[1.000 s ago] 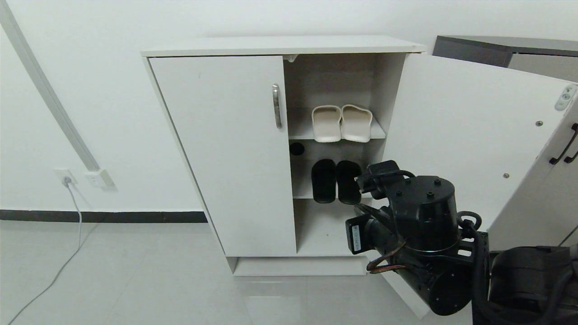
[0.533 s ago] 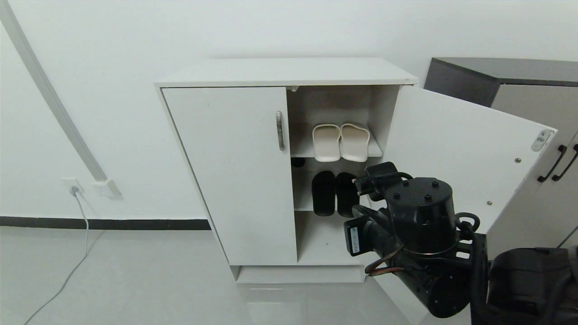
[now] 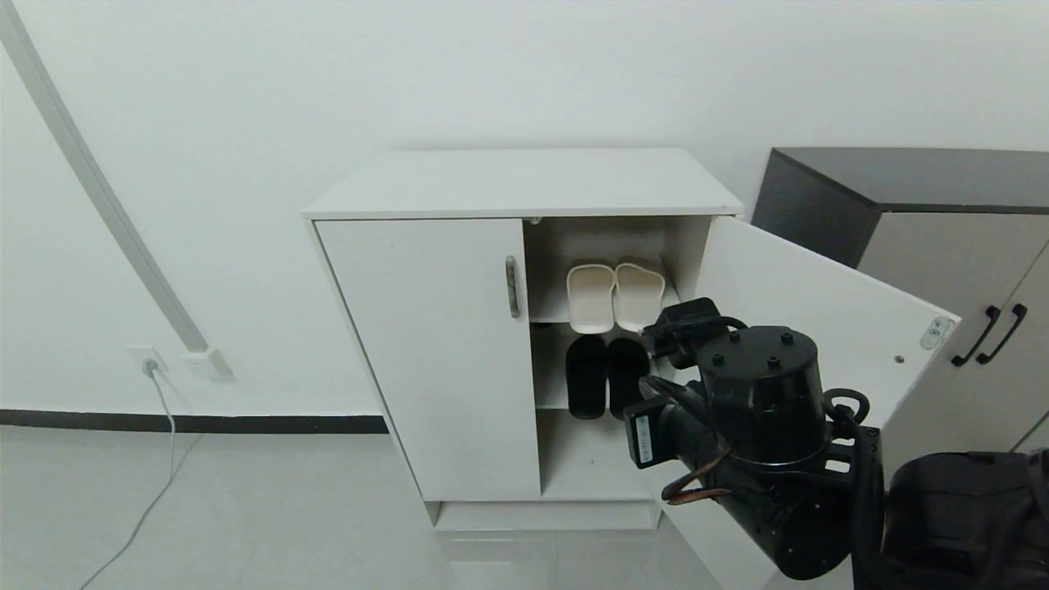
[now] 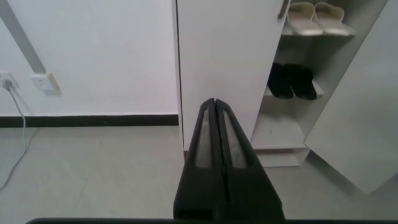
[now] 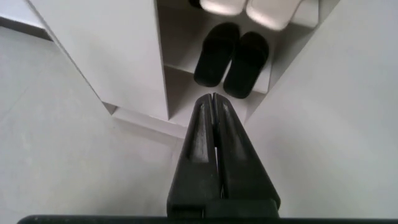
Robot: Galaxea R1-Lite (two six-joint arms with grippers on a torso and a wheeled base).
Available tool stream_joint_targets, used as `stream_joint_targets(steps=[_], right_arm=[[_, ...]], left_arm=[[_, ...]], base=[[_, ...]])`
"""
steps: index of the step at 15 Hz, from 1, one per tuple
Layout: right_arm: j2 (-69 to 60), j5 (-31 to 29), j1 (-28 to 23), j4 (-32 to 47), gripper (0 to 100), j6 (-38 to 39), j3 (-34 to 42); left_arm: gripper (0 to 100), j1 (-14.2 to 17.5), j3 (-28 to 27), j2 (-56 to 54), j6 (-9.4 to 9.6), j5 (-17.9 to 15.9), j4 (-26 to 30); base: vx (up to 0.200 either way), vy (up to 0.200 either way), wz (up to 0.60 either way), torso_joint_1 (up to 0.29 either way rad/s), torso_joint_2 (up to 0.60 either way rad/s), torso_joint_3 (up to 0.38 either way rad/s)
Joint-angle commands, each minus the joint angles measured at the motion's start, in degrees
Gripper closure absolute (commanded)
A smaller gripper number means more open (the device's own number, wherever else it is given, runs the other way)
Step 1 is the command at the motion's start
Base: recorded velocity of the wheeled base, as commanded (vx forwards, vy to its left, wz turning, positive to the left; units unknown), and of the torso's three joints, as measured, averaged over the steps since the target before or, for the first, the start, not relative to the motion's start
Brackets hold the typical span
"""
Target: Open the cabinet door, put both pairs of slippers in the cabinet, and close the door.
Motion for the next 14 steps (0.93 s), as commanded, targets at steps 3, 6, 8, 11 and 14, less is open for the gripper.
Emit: stream_joint_targets(steps=[3, 6, 8, 11, 14], right_arm=[[0.2, 0.0, 0.0, 0.0, 100, 0.0, 0.3], [0.2, 0.0, 0.0, 0.0, 100, 0.0, 0.3], [0.2, 0.0, 0.0, 0.0, 100, 0.0, 0.4], [0.2, 0.0, 0.0, 0.0, 100, 0.0, 0.4], [0.2, 0.1, -0.2, -0.3, 100, 0.1, 0.6]], left_arm=[[100, 0.0, 0.0, 0.1, -0.02, 0.0, 0.0], [100, 0.0, 0.0, 0.1, -0.10, 0.0, 0.0], [100, 0.0, 0.0, 0.1, -0.10, 0.0, 0.0], [100, 0.0, 0.0, 0.1, -0.10, 0.0, 0.0], [100, 0.0, 0.0, 0.1, -0.10, 0.1, 0.0]], base=[[0.000, 0.000, 0.00, 0.172, -0.49, -0.321], [0.000, 0.000, 0.00, 0.196, -0.50, -0.317], [0.000, 0.000, 0.00, 0.220, -0.52, -0.308], [0.000, 0.000, 0.00, 0.227, -0.53, -0.305], [0.000, 0.000, 0.00, 0.245, -0.57, -0.329]])
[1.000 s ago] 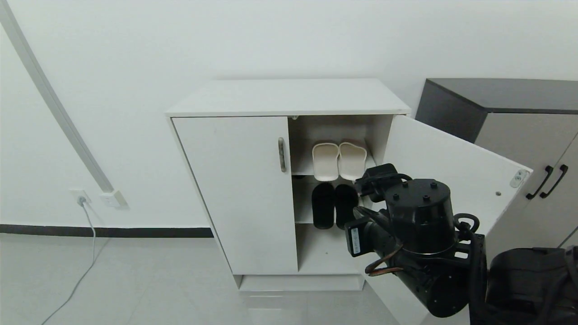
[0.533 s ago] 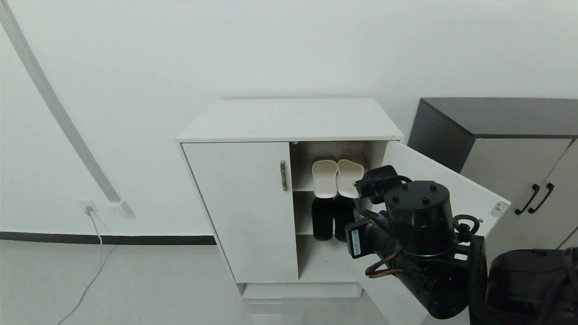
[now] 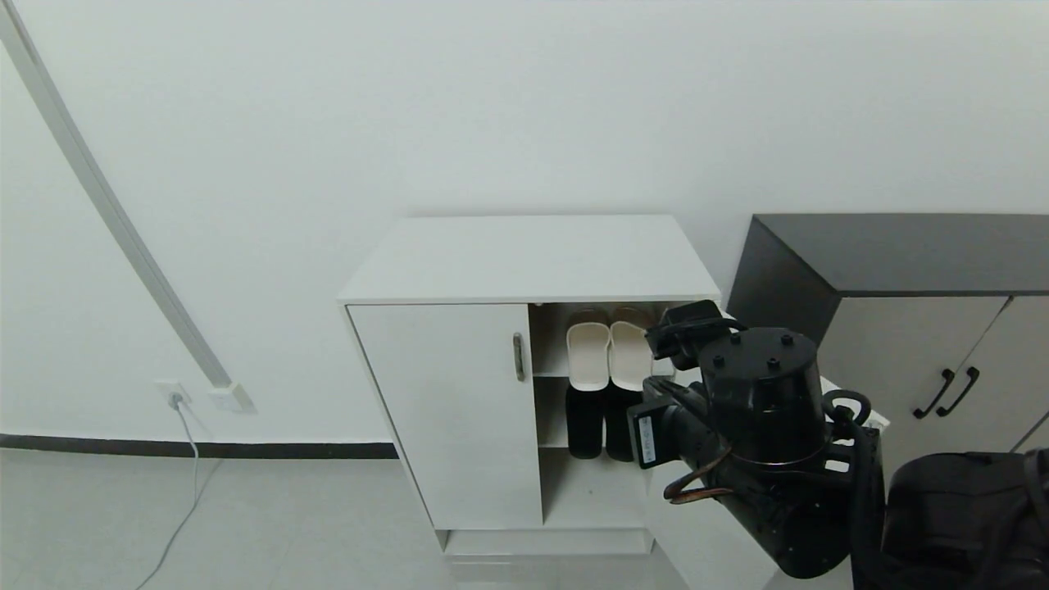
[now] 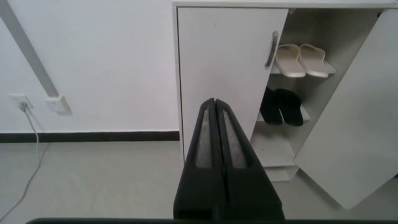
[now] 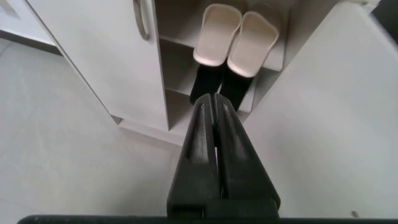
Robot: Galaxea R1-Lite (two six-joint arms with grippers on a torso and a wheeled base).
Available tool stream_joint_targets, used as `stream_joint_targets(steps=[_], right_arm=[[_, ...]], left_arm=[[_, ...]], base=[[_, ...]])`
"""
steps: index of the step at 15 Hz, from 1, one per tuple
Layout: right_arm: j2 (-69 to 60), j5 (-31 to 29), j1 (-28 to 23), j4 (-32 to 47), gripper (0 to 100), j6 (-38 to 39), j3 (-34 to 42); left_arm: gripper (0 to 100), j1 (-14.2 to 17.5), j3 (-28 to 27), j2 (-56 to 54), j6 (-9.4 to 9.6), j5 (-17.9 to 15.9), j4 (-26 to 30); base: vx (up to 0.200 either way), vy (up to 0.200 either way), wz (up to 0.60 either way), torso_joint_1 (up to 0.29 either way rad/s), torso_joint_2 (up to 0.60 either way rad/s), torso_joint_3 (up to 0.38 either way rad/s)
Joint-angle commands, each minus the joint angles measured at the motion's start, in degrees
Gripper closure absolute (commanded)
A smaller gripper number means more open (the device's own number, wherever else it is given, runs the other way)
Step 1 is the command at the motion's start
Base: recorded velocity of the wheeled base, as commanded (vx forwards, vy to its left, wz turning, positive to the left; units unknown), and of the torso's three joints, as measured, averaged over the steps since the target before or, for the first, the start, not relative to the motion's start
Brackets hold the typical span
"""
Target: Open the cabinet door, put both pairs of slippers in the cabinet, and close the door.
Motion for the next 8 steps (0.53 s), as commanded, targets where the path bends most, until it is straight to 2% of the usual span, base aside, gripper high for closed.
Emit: stream_joint_targets(steps=[1, 4, 8], right_arm=[[0.0, 0.0, 0.0, 0.0, 100, 0.0, 0.2], [-0.1, 0.0, 0.0, 0.0, 100, -0.1, 0.3], [-0.1, 0.0, 0.0, 0.0, 100, -0.6, 0.5]], left_arm=[[100, 0.0, 0.0, 0.1, -0.02, 0.0, 0.0], [100, 0.0, 0.0, 0.1, -0.02, 0.0, 0.0], [100, 0.0, 0.0, 0.1, -0.02, 0.0, 0.0]], base=[[0.000, 0.000, 0.00, 0.251, -0.59, -0.330], [0.000, 0.000, 0.00, 0.115, -0.25, -0.136], [0.000, 0.000, 0.00, 0.012, -0.02, -0.009]])
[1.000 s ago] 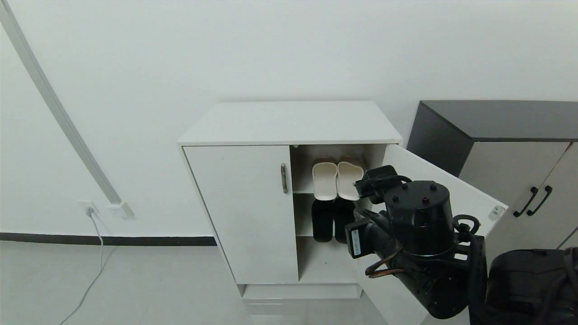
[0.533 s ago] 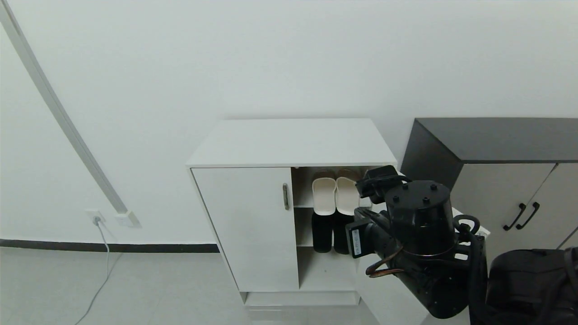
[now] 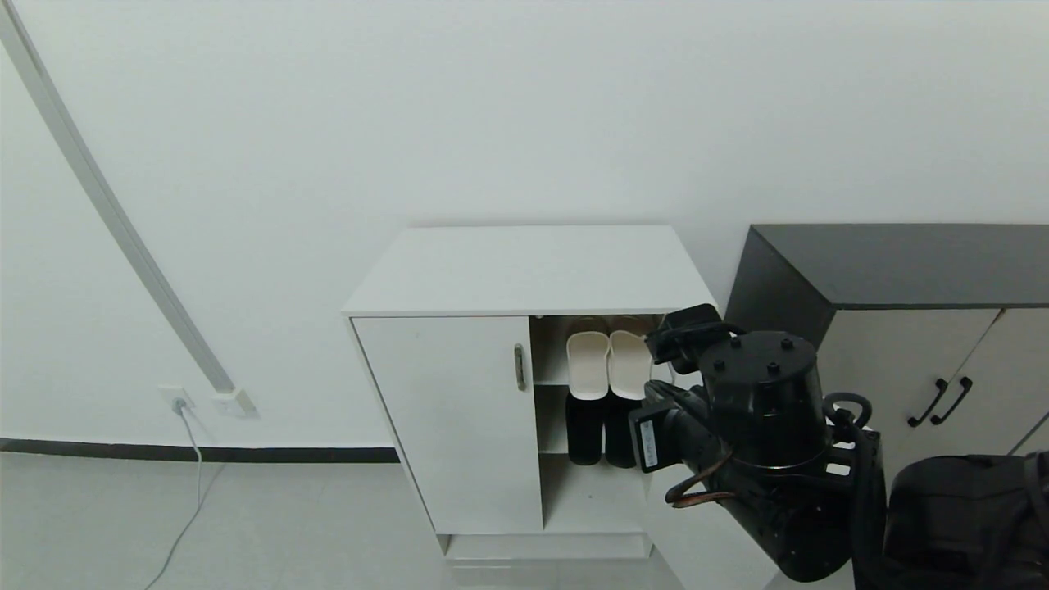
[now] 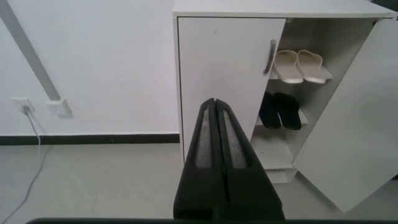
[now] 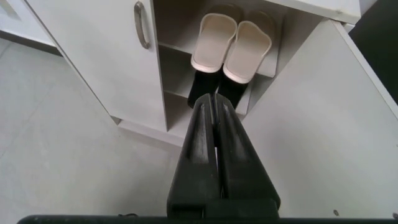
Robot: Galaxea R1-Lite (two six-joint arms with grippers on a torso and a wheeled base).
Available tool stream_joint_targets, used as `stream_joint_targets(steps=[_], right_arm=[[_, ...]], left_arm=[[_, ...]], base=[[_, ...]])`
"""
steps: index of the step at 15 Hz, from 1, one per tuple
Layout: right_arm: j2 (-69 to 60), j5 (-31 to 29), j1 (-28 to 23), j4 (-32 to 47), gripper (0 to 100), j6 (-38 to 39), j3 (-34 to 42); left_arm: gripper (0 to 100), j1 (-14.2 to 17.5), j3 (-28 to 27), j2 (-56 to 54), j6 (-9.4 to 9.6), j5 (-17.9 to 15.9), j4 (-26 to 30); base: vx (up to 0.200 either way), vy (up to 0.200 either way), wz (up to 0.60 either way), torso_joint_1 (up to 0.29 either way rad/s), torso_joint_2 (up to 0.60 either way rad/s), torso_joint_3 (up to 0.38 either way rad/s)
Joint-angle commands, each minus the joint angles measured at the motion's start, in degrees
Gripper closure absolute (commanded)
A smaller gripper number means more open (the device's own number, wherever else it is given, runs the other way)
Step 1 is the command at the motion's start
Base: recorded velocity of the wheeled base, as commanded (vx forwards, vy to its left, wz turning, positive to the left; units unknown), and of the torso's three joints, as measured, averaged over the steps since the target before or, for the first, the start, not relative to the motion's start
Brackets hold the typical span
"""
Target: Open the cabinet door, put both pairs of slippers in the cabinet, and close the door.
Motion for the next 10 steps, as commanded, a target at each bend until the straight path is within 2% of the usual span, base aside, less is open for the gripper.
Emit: stream_joint_targets(steps=[1, 7, 10], right_arm=[[-0.1, 0.0, 0.0, 0.0, 100, 0.0, 0.0], [-0.2, 0.2, 0.0, -0.7, 100, 0.0, 0.1], [-0.2, 0.2, 0.0, -0.7, 100, -0.1, 0.5]], left_arm=[[100, 0.0, 0.0, 0.1, -0.02, 0.0, 0.0], [100, 0.0, 0.0, 0.1, -0.02, 0.0, 0.0], [100, 0.0, 0.0, 0.1, -0.02, 0.0, 0.0]], base=[[0.000, 0.000, 0.00, 0.000, 0.00, 0.000], [0.000, 0.000, 0.00, 0.000, 0.00, 0.000], [0.000, 0.000, -0.60, 0.001, 0.00, 0.004]])
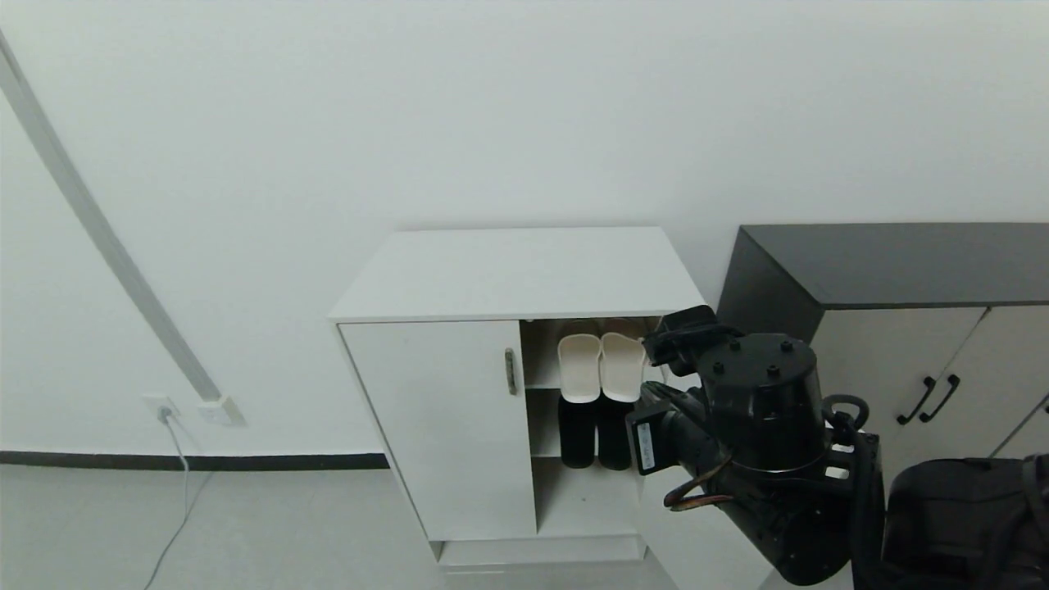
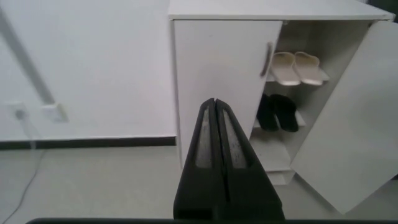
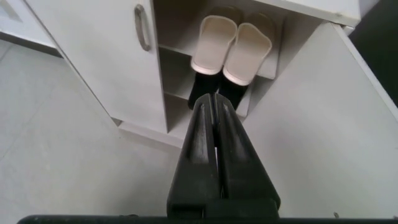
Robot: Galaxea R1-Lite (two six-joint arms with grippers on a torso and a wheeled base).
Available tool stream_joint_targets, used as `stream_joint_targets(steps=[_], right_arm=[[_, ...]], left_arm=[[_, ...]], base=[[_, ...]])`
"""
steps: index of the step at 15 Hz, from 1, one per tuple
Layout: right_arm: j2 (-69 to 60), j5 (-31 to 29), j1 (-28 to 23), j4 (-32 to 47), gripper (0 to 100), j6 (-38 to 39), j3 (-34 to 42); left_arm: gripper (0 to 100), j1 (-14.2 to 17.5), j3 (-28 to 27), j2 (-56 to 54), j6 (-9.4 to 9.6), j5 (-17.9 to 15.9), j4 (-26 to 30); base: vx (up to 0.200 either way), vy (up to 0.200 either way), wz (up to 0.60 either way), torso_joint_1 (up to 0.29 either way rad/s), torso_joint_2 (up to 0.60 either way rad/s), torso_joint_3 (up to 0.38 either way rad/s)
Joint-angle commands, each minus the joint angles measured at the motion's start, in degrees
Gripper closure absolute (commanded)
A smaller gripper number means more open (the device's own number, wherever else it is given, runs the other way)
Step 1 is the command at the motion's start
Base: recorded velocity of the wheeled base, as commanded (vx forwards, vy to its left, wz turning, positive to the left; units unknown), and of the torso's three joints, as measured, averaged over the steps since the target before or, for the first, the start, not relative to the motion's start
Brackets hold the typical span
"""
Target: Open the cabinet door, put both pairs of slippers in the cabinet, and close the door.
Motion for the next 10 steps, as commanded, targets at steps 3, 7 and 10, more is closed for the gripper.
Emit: stream_joint_targets(steps=[3, 7, 10], right_arm=[[-0.3, 0.0, 0.0, 0.0, 100, -0.1, 0.2], [-0.6, 0.0, -0.1, -0.4, 100, -0.6, 0.4], [-0.5, 0.0, -0.1, -1.8, 100, -1.3, 0.9]], left_arm=[[100, 0.0, 0.0, 0.1, -0.02, 0.0, 0.0], [100, 0.0, 0.0, 0.1, -0.02, 0.0, 0.0], [100, 0.0, 0.0, 0.1, 0.07, 0.0, 0.0]], base=[[0.000, 0.000, -0.60, 0.012, 0.00, -0.004], [0.000, 0.000, -0.15, 0.001, 0.00, 0.001], [0.000, 0.000, 0.00, 0.000, 0.00, 0.000]])
